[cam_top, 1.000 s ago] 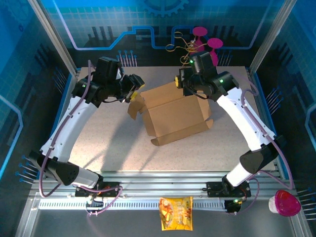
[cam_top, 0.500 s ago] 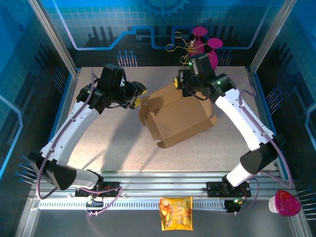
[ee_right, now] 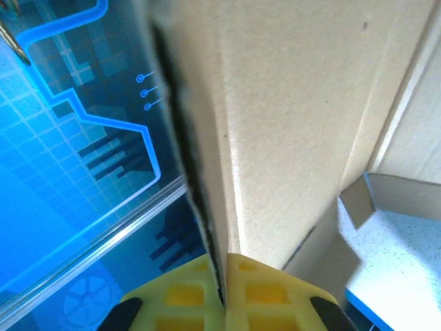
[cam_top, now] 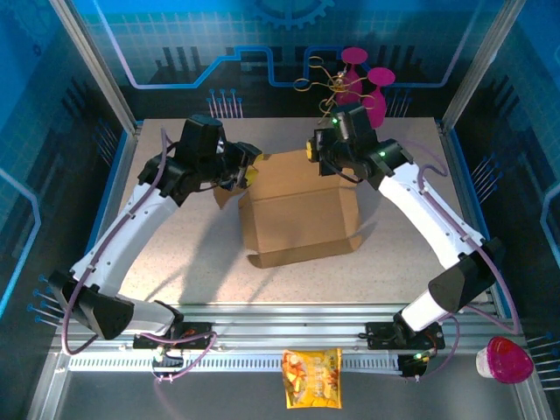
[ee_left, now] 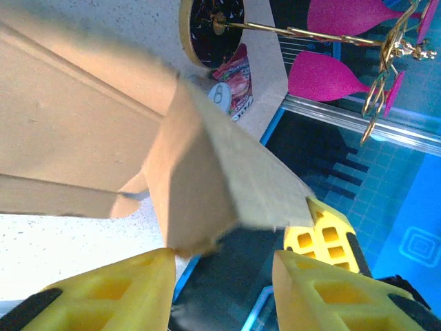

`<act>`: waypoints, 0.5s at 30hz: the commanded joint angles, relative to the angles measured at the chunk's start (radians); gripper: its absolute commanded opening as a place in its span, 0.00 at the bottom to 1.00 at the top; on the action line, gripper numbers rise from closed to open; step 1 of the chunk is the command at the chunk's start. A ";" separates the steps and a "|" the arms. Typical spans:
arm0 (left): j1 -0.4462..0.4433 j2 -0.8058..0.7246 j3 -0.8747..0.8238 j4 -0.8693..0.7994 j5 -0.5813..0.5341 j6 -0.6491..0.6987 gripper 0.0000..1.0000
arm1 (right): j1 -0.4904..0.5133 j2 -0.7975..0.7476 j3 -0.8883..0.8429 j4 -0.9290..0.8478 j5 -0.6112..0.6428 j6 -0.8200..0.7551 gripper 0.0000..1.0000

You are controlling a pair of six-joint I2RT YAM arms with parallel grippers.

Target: Fold the paper box

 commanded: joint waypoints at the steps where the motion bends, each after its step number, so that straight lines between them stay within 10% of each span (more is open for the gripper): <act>1: -0.006 -0.031 -0.024 0.049 0.008 -0.056 0.41 | 0.014 -0.029 -0.014 0.066 -0.025 0.022 0.00; 10: 0.049 -0.042 0.012 -0.021 -0.020 0.018 0.35 | 0.014 -0.048 -0.054 0.085 -0.029 0.004 0.00; 15: 0.058 -0.041 0.184 -0.130 -0.040 0.102 0.49 | -0.001 -0.052 -0.103 0.144 -0.009 -0.036 0.00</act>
